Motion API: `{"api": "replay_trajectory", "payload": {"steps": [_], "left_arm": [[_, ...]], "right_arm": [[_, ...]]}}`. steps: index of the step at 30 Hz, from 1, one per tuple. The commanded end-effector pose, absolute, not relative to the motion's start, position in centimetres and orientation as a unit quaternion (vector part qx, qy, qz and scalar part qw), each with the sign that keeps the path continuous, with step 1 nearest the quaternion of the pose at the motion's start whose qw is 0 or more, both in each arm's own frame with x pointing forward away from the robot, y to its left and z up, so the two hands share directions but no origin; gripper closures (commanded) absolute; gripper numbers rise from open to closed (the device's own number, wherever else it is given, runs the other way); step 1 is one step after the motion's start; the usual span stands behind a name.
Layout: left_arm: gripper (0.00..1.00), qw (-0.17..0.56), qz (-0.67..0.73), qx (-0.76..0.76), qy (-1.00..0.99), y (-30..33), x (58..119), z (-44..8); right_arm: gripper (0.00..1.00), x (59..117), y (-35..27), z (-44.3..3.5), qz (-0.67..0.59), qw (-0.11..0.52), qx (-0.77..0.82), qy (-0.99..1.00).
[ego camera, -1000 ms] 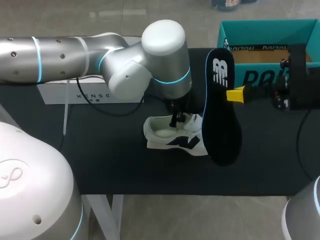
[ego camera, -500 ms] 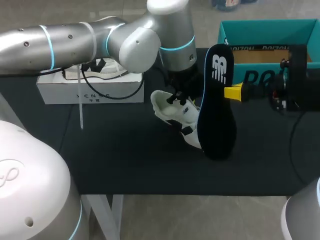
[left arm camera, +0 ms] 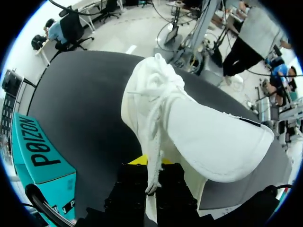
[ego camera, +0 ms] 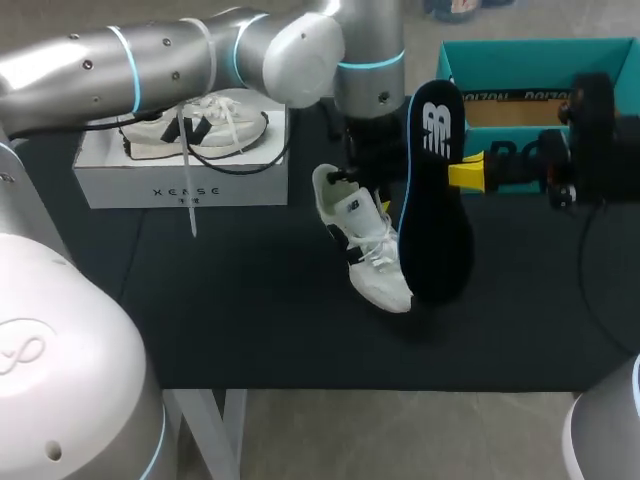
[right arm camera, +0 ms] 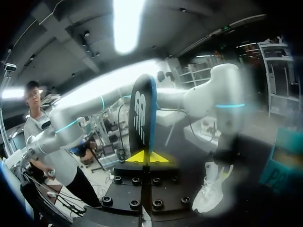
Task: Take the shoe out of the shoebox, open the shoe tongue, remove and reinsert the insole, then place the shoe into the shoebox
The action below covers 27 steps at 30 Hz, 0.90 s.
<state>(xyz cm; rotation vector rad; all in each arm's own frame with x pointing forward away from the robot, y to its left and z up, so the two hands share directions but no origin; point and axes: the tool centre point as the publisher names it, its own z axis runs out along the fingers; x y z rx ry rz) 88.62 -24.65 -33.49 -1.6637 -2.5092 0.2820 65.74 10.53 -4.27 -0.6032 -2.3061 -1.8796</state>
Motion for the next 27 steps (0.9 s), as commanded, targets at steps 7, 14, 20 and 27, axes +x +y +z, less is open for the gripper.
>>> {"api": "replay_trajectory", "payload": {"steps": [7,14,20,27], "left_arm": [[1.0,0.088,0.077,-0.551,-0.826,-25.0,89.2,-33.4],[1.0,0.088,0.077,-0.551,-0.826,-25.0,89.2,-33.4],[1.0,0.107,0.082,-0.574,-0.808,-24.8,89.1,-33.0],[1.0,0.149,0.087,-0.66,-0.731,-25.0,88.9,-31.1]], "right_arm": [[1.0,66.5,10.9,-4.2,-0.617,0.06,-0.194,-0.761],[1.0,66.5,10.9,-4.2,-0.617,0.06,-0.194,-0.761],[1.0,66.5,10.9,-4.2,-0.617,0.06,-0.194,-0.761],[1.0,66.5,10.9,-4.2,-0.617,0.06,-0.194,-0.761]]}}
